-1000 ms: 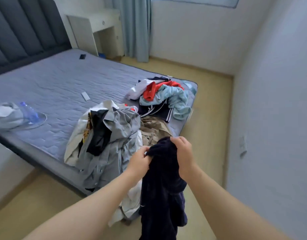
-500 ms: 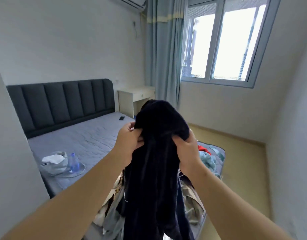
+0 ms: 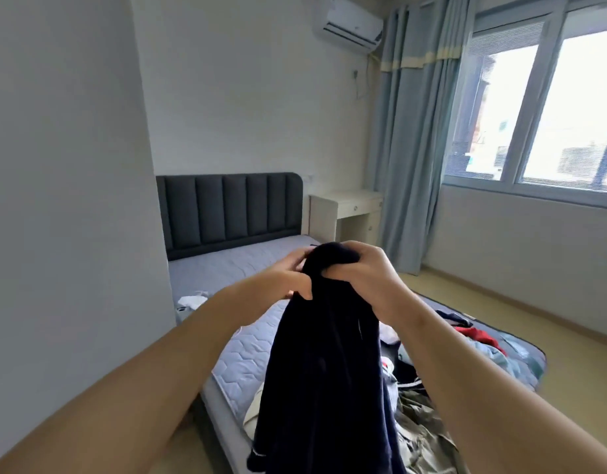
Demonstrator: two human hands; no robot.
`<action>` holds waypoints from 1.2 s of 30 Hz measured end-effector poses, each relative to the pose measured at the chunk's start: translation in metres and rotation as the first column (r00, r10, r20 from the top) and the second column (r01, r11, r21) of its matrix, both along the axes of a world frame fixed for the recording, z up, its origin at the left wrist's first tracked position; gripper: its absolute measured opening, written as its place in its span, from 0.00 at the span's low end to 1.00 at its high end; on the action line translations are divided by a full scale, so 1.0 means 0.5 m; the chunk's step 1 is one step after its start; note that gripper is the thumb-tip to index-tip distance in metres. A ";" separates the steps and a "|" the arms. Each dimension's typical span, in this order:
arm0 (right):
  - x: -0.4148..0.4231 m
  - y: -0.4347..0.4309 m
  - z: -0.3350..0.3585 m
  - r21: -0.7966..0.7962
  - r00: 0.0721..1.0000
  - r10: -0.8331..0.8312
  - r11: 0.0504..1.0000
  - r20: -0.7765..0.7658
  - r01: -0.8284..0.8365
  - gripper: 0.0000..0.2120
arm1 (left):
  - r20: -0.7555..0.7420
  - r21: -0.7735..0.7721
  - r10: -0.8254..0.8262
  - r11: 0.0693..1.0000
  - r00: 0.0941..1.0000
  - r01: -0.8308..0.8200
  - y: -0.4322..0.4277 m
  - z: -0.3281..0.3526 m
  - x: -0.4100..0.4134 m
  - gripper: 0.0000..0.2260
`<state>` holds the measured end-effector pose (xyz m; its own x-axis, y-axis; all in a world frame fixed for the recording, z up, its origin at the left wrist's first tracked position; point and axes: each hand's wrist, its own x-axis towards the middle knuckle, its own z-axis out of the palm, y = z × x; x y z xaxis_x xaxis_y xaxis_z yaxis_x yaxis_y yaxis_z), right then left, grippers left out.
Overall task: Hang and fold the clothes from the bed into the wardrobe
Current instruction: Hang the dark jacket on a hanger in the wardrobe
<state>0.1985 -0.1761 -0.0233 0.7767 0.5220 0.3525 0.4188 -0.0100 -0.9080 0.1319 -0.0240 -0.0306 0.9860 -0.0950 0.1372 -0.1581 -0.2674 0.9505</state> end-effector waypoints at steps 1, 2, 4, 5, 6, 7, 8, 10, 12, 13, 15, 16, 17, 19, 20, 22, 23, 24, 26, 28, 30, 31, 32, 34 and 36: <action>-0.002 0.009 -0.005 -0.073 1.000 0.021 0.997 0.021 -0.019 0.07 | -0.115 0.056 0.005 0.998 0.993 0.002 0.008 -0.007 -0.013 0.24; -0.004 0.020 -0.010 -0.144 0.998 0.042 0.989 0.040 -0.035 0.07 | -0.170 0.140 0.072 0.989 0.983 -0.048 0.013 -0.015 -0.024 0.19; -0.010 0.037 -0.028 -0.228 0.996 0.070 0.972 0.058 -0.055 0.08 | -0.114 0.273 0.298 0.927 0.948 -0.259 0.021 -0.028 -0.038 0.09; -0.013 0.045 -0.040 -0.237 0.996 0.074 0.970 0.047 -0.061 0.08 | -0.076 0.272 0.405 0.888 0.911 -0.372 0.022 -0.033 -0.049 0.05; -0.017 0.052 -0.053 -0.230 0.997 0.071 0.971 0.021 -0.064 0.08 | -0.060 0.235 0.493 0.852 0.868 -0.468 0.024 -0.036 -0.064 0.03; -0.021 0.060 -0.068 -0.221 0.998 0.069 0.973 0.004 -0.066 0.08 | -0.063 0.162 0.569 0.817 0.820 -0.554 0.027 -0.038 -0.081 0.03; -0.025 0.068 -0.083 -0.229 0.997 0.074 0.971 0.014 -0.069 0.09 | -0.084 0.064 0.623 0.782 0.778 -0.620 0.031 -0.037 -0.101 0.04; -0.034 0.086 -0.119 -0.310 0.989 0.122 0.947 0.085 -0.090 0.11 | -0.151 -0.128 0.690 0.696 0.708 -0.706 0.040 -0.029 -0.151 0.04; -0.046 0.107 -0.167 -0.444 0.976 0.164 0.892 0.144 -0.085 0.09 | -0.270 -0.249 0.752 0.549 0.602 -0.798 0.059 -0.019 -0.216 0.06; -0.055 0.119 -0.194 -0.515 0.972 0.173 0.854 0.161 -0.067 0.08 | -0.339 -0.284 0.771 0.463 0.540 -0.840 0.072 -0.015 -0.255 0.08; -0.081 0.149 -0.238 -0.628 0.969 0.197 0.776 0.151 -0.059 0.05 | -0.418 -0.330 0.798 0.313 0.435 -0.891 0.101 -0.008 -0.340 0.09; -0.101 0.169 -0.250 -0.641 0.970 0.210 0.763 0.121 -0.085 0.04 | -0.428 -0.329 0.819 0.252 0.382 -0.910 0.114 -0.008 -0.387 0.09; -0.123 0.191 -0.255 -0.620 0.972 0.221 0.775 0.086 -0.122 0.04 | -0.430 -0.302 0.842 0.206 0.326 -0.931 0.124 -0.009 -0.433 0.09; -0.182 0.243 -0.245 -0.500 0.965 0.261 0.838 0.020 -0.216 0.07 | -0.423 -0.190 0.881 0.141 0.211 -0.972 0.132 -0.016 -0.521 0.07; -0.217 0.271 -0.232 -0.437 0.954 0.300 0.857 -0.007 -0.272 0.09 | -0.412 -0.126 0.899 0.103 0.147 -0.987 0.133 -0.020 -0.561 0.05; -0.298 0.323 -0.197 -0.353 0.912 0.409 0.849 -0.029 -0.392 0.10 | -0.374 -0.014 0.927 0.009 0.014 -1.000 0.136 -0.031 -0.638 0.03; -0.341 0.348 -0.180 -0.327 0.880 0.474 0.829 -0.024 -0.455 0.10 | -0.337 0.029 0.940 -0.046 -0.054 -0.998 0.140 -0.037 -0.677 0.03; -0.386 0.371 -0.163 -0.305 0.845 0.535 0.801 -0.021 -0.515 0.11 | -0.287 0.066 0.950 -0.108 -0.122 -0.992 0.147 -0.045 -0.717 0.04; -0.474 0.413 -0.134 -0.265 0.774 0.633 0.743 -0.019 -0.614 0.12 | -0.170 0.150 0.953 -0.226 -0.251 -0.962 0.163 -0.056 -0.798 0.07; -0.561 0.451 -0.113 -0.248 0.714 0.701 0.692 0.005 -0.678 0.13 | -0.057 0.295 0.932 -0.328 -0.359 -0.897 0.178 -0.065 -0.884 0.11; -0.648 0.491 -0.103 -0.239 0.656 0.754 0.644 0.041 -0.726 0.13 | 0.018 0.411 0.909 -0.386 -0.416 -0.826 0.189 -0.072 -0.977 0.15; -0.692 0.509 -0.098 -0.231 0.629 0.775 0.623 0.055 -0.747 0.11 | 0.047 0.465 0.901 -0.401 -0.430 -0.789 0.195 -0.075 -1.025 0.14; -0.734 0.527 -0.096 -0.233 0.613 0.787 0.610 0.070 -0.757 0.10 | 0.079 0.525 0.892 -0.416 -0.444 -0.743 0.202 -0.080 -1.070 0.10; -0.830 0.568 -0.094 -0.259 0.590 0.802 0.592 0.094 -0.763 0.13 | 0.131 0.564 0.848 -0.490 -0.514 -0.664 0.211 -0.091 -1.170 0.03; -0.892 0.590 -0.093 -0.327 0.573 0.802 0.594 0.169 -0.735 0.19 | 0.151 0.431 0.769 -0.617 -0.622 -0.658 0.219 -0.097 -1.236 0.05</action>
<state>-0.2475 0.1188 -0.0696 -0.0662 0.9553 0.2882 0.5768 0.2723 -0.7702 -0.4863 0.0853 -0.0792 -0.4923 0.8396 0.2296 0.6775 0.2039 0.7067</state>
